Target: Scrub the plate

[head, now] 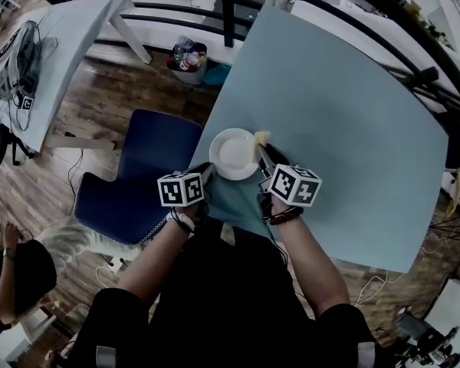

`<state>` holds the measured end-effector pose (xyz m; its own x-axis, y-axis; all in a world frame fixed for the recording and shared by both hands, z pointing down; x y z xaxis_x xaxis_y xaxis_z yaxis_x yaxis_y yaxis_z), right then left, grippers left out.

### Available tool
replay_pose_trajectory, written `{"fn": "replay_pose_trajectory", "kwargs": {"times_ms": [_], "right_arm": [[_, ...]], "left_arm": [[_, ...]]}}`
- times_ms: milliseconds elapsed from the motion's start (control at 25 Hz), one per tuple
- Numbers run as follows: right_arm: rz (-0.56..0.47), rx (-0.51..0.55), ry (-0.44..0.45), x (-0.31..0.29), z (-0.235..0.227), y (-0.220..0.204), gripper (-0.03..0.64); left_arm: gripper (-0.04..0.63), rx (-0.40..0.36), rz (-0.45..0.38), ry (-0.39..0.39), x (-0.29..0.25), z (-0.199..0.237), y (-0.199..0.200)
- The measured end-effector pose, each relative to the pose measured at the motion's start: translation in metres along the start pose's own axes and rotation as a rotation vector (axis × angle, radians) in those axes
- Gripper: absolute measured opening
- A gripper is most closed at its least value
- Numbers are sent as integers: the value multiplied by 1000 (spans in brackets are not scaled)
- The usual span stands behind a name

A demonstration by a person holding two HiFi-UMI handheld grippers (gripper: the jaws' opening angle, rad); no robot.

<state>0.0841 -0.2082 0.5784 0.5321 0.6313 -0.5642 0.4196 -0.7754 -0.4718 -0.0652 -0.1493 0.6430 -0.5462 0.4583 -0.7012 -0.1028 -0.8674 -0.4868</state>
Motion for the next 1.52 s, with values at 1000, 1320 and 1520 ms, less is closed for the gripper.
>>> {"fn": "replay_pose_trajectory", "kwargs": {"times_ms": [1000, 1320, 1520], "right_arm": [[118, 56, 25, -50, 33, -49, 104], [54, 22, -43, -3, -5, -35, 104], [30, 8, -67, 12, -13, -28, 104]], "left_arm": [[66, 5, -24, -7, 6, 8, -2], [66, 5, -41, 11, 12, 4, 3], [66, 3, -43, 10, 12, 1, 4]]}}
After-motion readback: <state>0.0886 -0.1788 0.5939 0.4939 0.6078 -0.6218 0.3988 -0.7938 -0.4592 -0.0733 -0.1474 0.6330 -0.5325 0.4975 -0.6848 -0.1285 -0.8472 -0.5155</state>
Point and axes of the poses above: the fingertips, and each gripper's own axes: x backward along the fingers, z to its left, y out of its top, the point moved 1 cm from there along x, backward along the fingers, and after that the axes turned 9 degrees about -x, right-handed, at the moved point
